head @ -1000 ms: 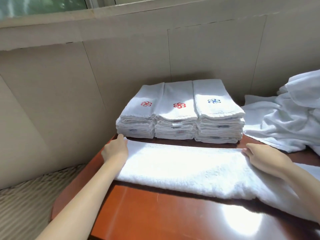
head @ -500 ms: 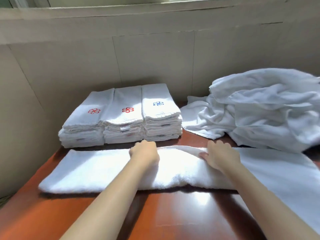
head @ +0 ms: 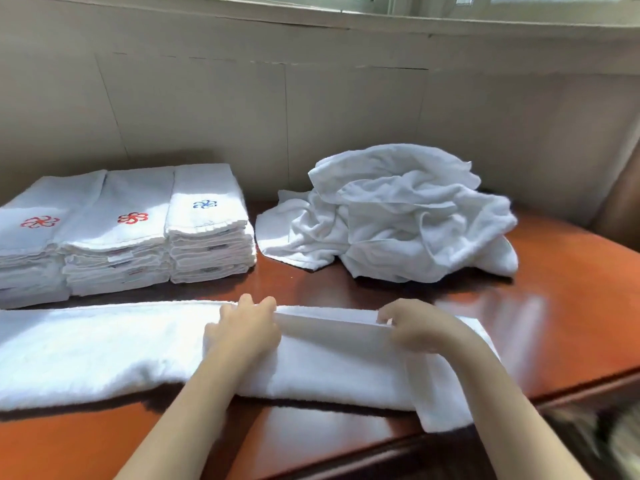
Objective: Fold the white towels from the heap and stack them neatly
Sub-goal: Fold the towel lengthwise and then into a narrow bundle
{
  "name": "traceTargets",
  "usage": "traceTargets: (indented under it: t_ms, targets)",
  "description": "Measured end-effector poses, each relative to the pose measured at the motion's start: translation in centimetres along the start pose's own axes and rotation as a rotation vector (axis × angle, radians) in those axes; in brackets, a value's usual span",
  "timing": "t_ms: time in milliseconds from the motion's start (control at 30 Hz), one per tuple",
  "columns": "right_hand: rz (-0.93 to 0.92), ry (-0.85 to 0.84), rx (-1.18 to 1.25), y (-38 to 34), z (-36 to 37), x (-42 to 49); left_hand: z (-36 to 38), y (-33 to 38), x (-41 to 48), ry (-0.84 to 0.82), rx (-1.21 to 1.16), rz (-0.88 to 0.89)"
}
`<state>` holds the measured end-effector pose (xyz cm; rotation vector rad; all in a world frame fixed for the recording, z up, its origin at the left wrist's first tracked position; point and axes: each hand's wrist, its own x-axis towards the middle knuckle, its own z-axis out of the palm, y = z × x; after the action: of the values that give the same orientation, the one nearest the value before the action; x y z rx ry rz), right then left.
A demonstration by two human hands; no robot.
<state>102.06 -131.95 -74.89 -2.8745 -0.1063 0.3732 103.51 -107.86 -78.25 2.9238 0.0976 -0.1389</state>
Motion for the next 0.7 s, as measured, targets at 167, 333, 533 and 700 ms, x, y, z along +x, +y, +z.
traceTargets:
  t_ms: [167,333,533,700]
  targets:
    - [0.227,-0.053,0.135,4.7,-2.1,-1.1,-0.1,1.4,-1.2,0.085,0.137,0.027]
    - [0.48,0.188,0.083,7.0,-1.8,-0.9,0.5,1.1,0.0,0.223,0.119,0.136]
    - [0.638,0.338,0.118,7.4,-1.2,-0.6,1.1,0.5,1.7,0.303,-0.013,0.137]
    - [0.645,0.406,0.092,6.7,-0.2,0.2,1.7,0.6,1.9,0.323,-0.094,0.094]
